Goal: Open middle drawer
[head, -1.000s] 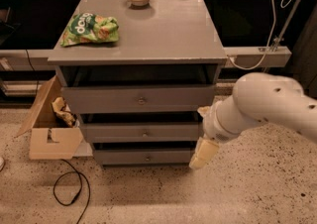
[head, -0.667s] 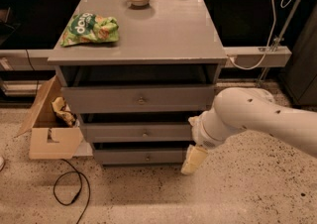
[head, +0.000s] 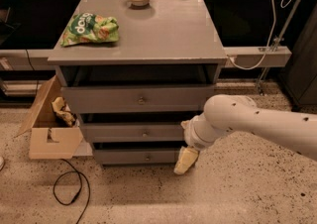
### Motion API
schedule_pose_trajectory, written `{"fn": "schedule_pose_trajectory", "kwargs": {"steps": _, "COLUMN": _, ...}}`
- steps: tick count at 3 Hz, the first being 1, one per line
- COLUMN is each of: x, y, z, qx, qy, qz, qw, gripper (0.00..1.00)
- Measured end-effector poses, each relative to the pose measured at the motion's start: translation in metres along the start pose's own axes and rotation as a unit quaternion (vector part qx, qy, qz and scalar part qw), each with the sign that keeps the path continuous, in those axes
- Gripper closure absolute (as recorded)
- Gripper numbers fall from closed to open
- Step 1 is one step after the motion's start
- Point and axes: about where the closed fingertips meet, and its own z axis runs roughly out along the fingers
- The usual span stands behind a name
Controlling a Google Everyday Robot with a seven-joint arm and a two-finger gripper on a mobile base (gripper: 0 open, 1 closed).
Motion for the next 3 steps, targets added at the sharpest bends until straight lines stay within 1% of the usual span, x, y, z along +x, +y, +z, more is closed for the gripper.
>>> {"fn": "schedule_pose_trajectory", "kwargs": {"steps": 1, "x": 0.000, "y": -0.014, "z": 0.033, "qx": -0.003, "qy": 0.008, "qz": -0.021, "qw": 0.9998, "gripper": 0.00}}
{"fn": "schedule_pose_trajectory", "kwargs": {"steps": 2, "x": 0.000, "y": -0.034, "z": 0.081, "qx": -0.005, "qy": 0.019, "qz": -0.046, "qw": 0.9988, "gripper": 0.00}}
{"fn": "schedule_pose_trajectory", "kwargs": {"steps": 3, "x": -0.007, "y": -0.050, "z": 0.113, "qx": -0.001, "qy": 0.018, "qz": -0.067, "qw": 0.9976, "gripper": 0.00}}
